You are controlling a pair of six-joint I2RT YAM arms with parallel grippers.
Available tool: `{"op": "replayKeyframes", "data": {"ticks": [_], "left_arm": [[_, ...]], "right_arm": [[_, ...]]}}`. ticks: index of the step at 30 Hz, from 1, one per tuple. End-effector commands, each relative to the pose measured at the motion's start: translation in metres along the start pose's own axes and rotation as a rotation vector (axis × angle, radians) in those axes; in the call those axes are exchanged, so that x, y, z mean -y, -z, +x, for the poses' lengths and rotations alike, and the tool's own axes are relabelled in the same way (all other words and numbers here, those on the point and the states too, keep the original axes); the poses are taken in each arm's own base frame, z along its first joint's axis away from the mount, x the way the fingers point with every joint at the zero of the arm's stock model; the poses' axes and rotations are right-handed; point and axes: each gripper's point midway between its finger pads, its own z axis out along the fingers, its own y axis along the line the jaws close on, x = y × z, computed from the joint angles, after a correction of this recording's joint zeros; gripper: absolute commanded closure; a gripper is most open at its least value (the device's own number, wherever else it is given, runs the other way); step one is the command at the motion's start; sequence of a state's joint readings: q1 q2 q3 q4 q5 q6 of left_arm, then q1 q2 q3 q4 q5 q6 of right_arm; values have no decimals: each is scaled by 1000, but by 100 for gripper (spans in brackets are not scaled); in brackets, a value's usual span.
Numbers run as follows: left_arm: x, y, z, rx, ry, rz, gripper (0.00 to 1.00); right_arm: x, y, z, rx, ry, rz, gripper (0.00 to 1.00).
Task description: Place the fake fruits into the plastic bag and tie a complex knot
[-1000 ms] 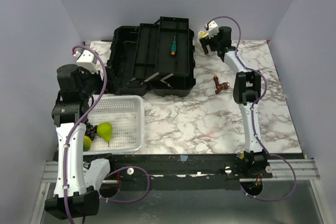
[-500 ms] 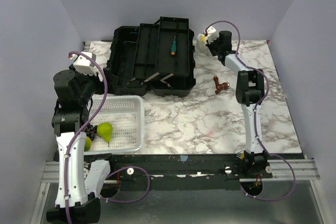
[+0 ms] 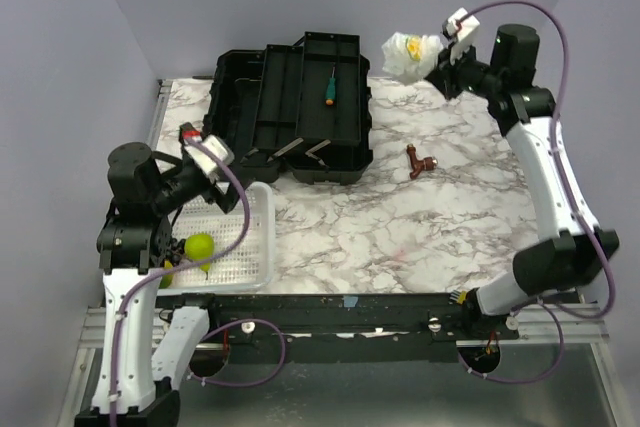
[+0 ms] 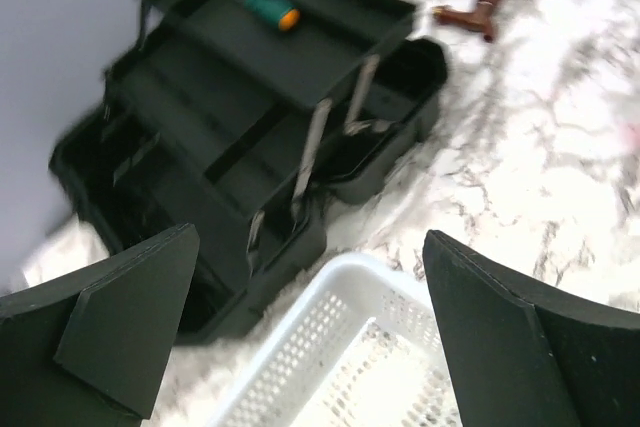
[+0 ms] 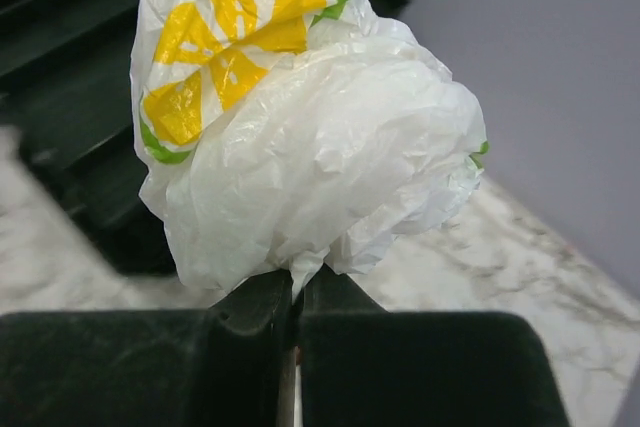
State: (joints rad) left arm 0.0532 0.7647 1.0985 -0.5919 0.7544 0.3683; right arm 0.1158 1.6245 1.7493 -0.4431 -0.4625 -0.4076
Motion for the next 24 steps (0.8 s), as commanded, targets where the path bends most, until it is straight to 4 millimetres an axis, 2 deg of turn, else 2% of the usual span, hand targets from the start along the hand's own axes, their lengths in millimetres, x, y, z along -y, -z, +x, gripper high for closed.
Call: {"op": "replayKeyframes", "data": {"ticks": [1, 4, 7, 12, 15, 19, 21, 24], "left_arm": [[59, 1, -27, 108, -401, 259, 2], [92, -13, -18, 107, -544, 378, 2], [117, -29, -23, 159, -620, 429, 2], [172, -60, -35, 211, -698, 493, 2], [204, -80, -41, 172, -683, 541, 2], [226, -108, -44, 153, -681, 541, 2], [236, -120, -30, 102, -696, 555, 2], [234, -135, -9, 23, -707, 517, 4]], "right_arm": [[-131, 70, 64, -238, -385, -420, 99], [-175, 103, 67, -248, -524, -512, 99], [-202, 119, 73, -257, -640, -593, 99], [-245, 132, 102, -336, -805, -760, 99], [-266, 134, 104, -369, -796, -836, 99], [-284, 134, 102, -397, -759, -911, 99], [-291, 135, 100, -403, -728, -944, 99], [-298, 138, 97, -401, -669, -975, 99]]}}
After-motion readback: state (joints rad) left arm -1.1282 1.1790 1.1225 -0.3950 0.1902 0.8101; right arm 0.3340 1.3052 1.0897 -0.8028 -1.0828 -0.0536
